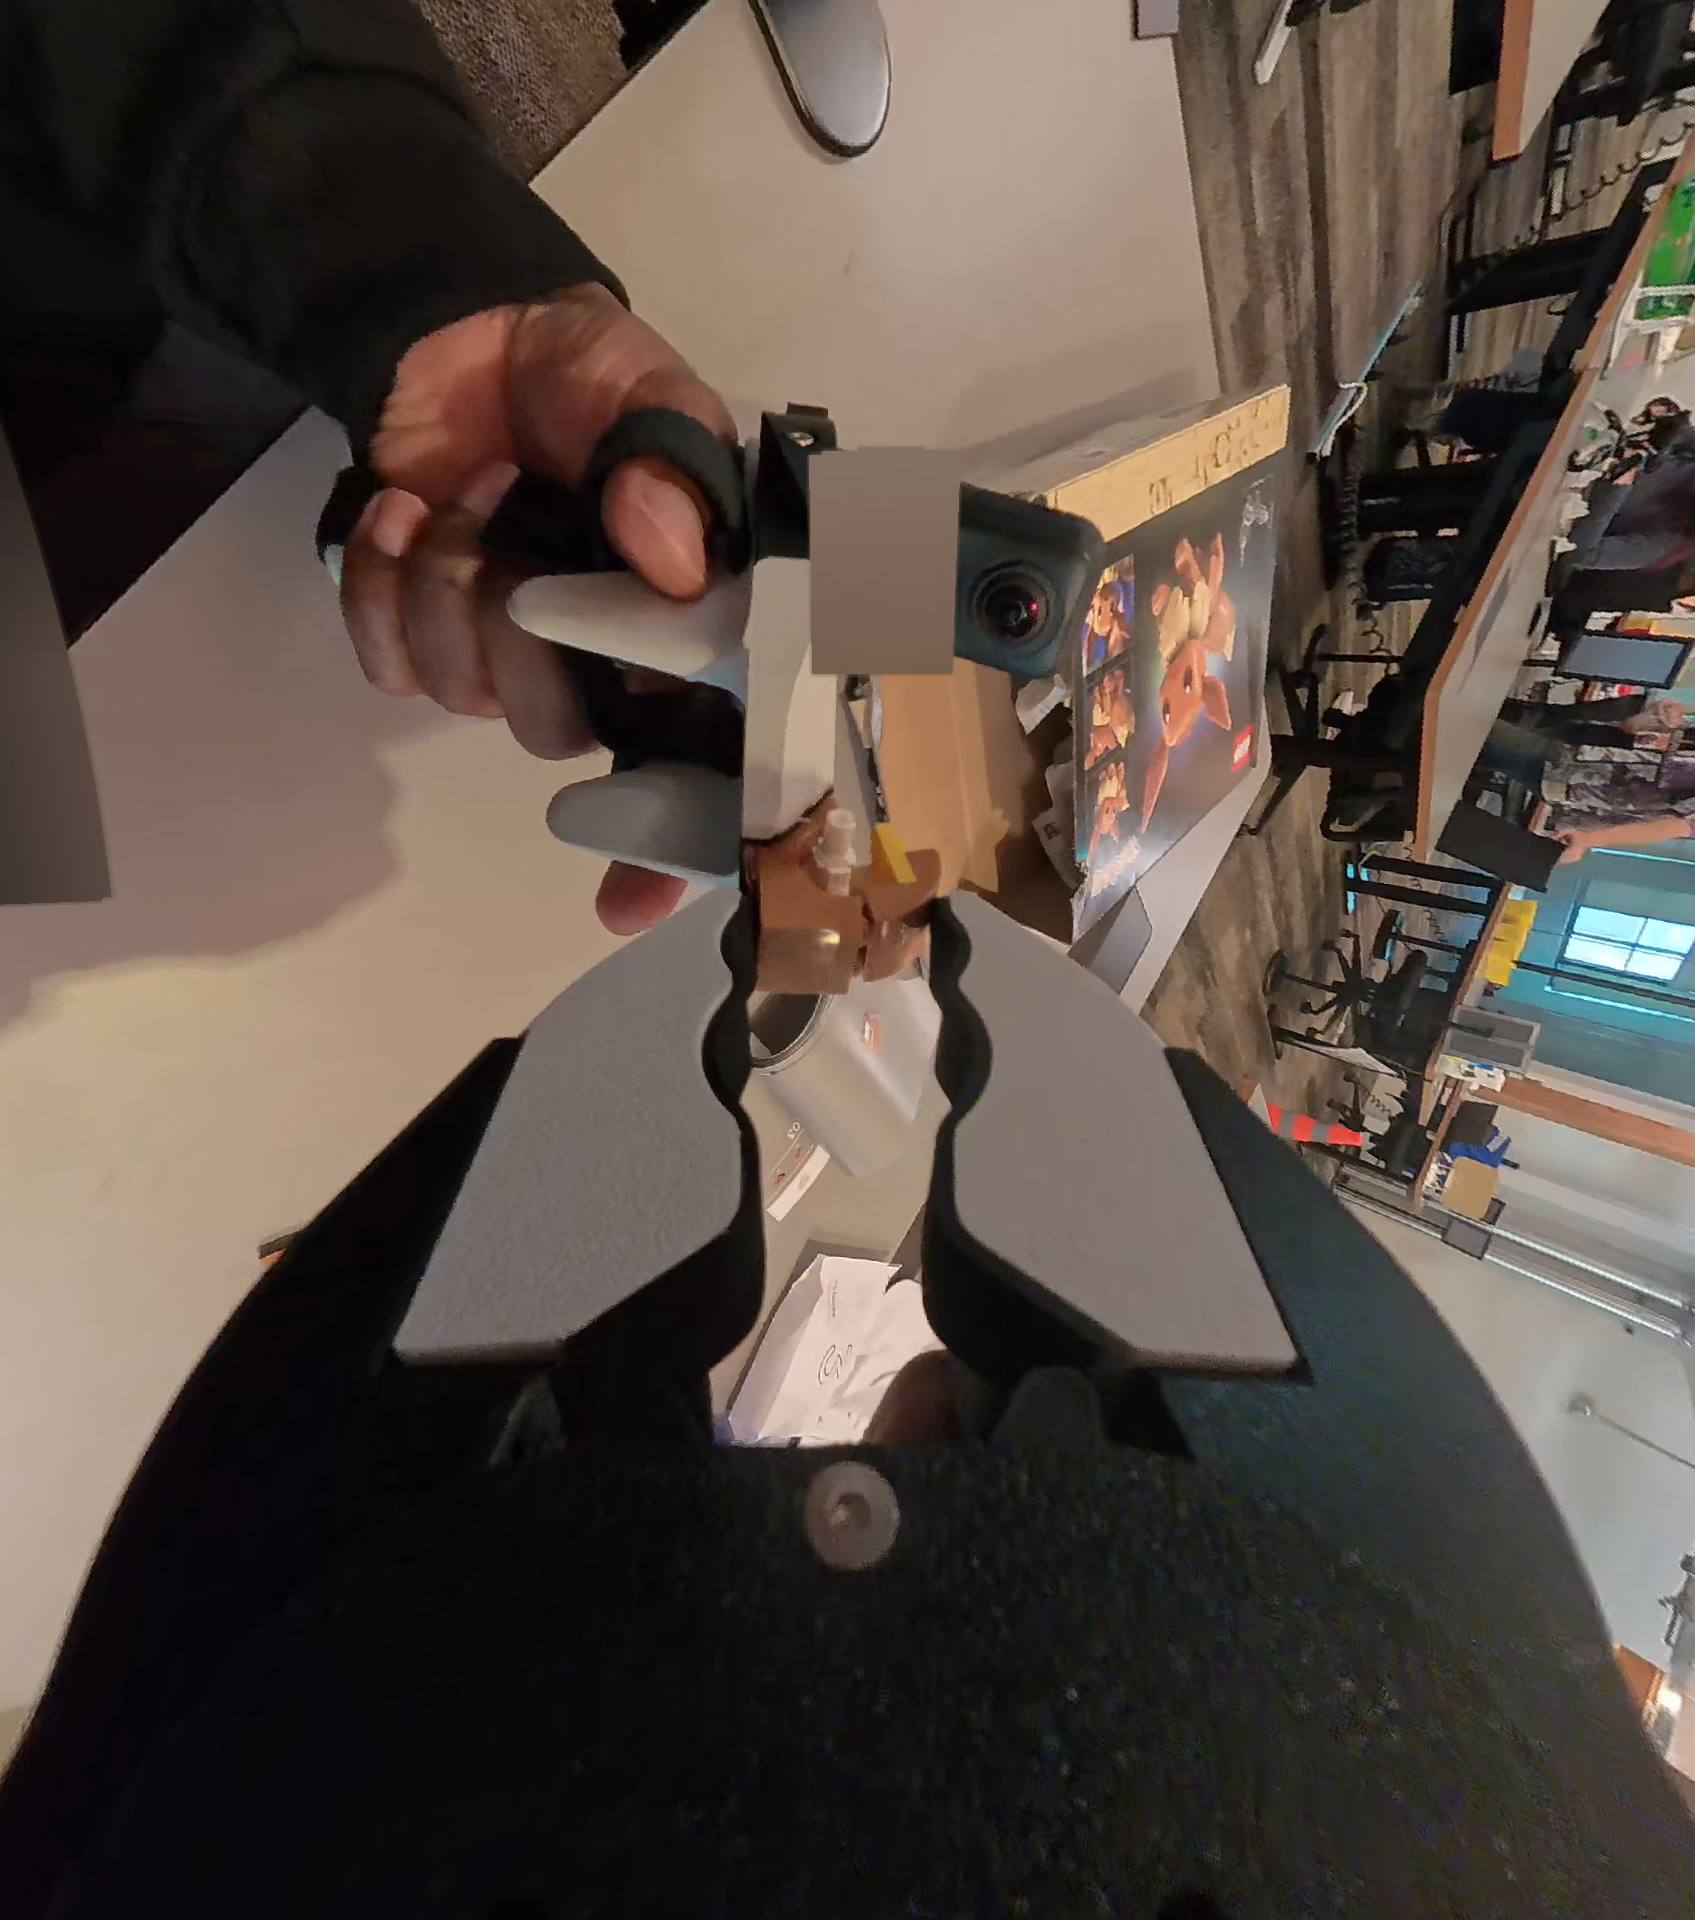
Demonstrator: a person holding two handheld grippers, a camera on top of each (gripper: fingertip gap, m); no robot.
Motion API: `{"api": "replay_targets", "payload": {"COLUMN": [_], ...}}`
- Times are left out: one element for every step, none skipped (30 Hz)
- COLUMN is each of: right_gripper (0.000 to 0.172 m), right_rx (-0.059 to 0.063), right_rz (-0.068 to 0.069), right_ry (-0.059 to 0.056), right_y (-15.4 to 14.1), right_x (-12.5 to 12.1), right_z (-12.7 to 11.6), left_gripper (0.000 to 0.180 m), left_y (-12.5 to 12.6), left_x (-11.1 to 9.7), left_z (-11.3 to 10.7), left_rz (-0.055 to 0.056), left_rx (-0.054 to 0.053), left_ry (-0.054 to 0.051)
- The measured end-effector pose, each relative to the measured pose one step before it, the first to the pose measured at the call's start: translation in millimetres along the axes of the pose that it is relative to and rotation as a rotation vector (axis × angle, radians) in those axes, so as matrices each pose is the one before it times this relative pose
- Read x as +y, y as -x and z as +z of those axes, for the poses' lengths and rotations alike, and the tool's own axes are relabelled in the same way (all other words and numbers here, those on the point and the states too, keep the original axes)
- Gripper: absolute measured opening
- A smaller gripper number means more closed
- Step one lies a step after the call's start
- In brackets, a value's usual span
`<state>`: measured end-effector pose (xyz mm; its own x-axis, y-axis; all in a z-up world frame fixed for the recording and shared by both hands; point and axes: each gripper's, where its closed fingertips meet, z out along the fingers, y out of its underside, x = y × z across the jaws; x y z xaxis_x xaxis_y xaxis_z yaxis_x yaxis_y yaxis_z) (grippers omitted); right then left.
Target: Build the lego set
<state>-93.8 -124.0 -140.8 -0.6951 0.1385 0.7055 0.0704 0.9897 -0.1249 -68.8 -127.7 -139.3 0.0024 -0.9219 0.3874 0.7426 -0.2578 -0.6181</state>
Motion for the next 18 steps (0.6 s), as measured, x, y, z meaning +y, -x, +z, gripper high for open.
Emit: {"api": "replay_targets", "payload": {"right_gripper": [0.032,0.032,0.032,0.032,0.032,0.032,0.032,0.032,0.032,0.032,0.032,0.032,0.032,0.032,0.032,0.032,0.032,0.032], "right_rx": [0.0071,0.0089,0.0071,0.0042,0.0039,0.0073,0.0072,0.0013,-0.0013,-0.0001,-0.0003,0.0001,0.0039,0.0012,0.0002,0.0050,0.0044,0.0007], "right_rz": [0.0003,-0.0034,-0.0050,-0.0026,-0.0040,-0.0064,-0.0082,-0.0071,-0.0059,-0.0056,-0.0075,-0.0087,-0.0081,-0.0060,-0.0059,-0.0067,-0.0032,-0.0011], "right_ry": [0.0025,0.0017,0.0004,-0.0003,-0.0009,0.0016,0.0023,0.0018,-0.0005,-0.0008,0.0017,0.0011,-0.0004,0.0020,0.0017,0.0024,0.0017,-0.0010], "right_y": [-0.38,-0.38,-0.16,0.05,0.06,-0.40,-0.36,0.46,0.72,0.57,0.69,0.69,0.30,0.44,0.64,-0.11,-0.15,0.38], "right_x": [0.20,0.06,-0.42,-0.65,-0.72,-0.48,-0.47,-0.45,-0.77,-0.62,-0.39,-0.45,-0.65,-0.27,-0.21,0.17,0.16,-0.21], "right_z": [-0.11,-0.14,-0.25,-0.27,-0.30,-0.21,0.01,-0.24,-0.35,-0.34,-0.31,-0.14,-0.11,-0.05,-0.11,0.05,0.04,-0.11], "left_gripper": [0.021,0.021,0.021,0.020,0.019,0.018,0.018,0.018,0.018,0.018,0.018,0.018,0.018,0.018,0.018,0.018,0.018,0.018], "left_y": [0.18,0.13,-0.28,-0.17,0.08,-0.51,-0.41,-0.30,-0.68,-0.67,-0.54,-0.44,-0.76,-0.26,-0.08,0.05,0.10,-0.14], "left_x": [-0.64,-0.92,-0.24,0.02,0.09,-0.48,-0.35,0.78,0.97,0.74,1.00,0.94,0.50,0.63,0.72,-0.15,-0.11,0.50], "left_z": [-0.58,-0.49,-0.15,0.10,0.10,0.03,-0.04,0.12,0.09,0.15,0.07,0.17,-0.06,-0.04,0.03,-0.02,-0.14,-0.02], "left_rz": [0.0039,0.0031,0.0031,0.0032,0.0010,-0.0035,-0.0011,0.0012,0.0000,-0.0032,-0.0038,-0.0034,-0.0036,-0.0042,-0.0026,-0.0034,0.0003,-0.0001], "left_rx": [-0.0045,-0.0032,-0.0007,-0.0004,0.0005,0.0056,0.0044,0.0037,0.0054,0.0057,0.0047,0.0053,0.0063,0.0030,0.0008,-0.0016,-0.0023,-0.0018], "left_ry": [-0.0013,-0.0041,-0.0014,-0.0003,-0.0014,-0.0050,-0.0038,0.0033,0.0057,0.0051,0.0061,0.0065,0.0029,0.0052,0.0054,-0.0004,0.0003,0.0053]}}
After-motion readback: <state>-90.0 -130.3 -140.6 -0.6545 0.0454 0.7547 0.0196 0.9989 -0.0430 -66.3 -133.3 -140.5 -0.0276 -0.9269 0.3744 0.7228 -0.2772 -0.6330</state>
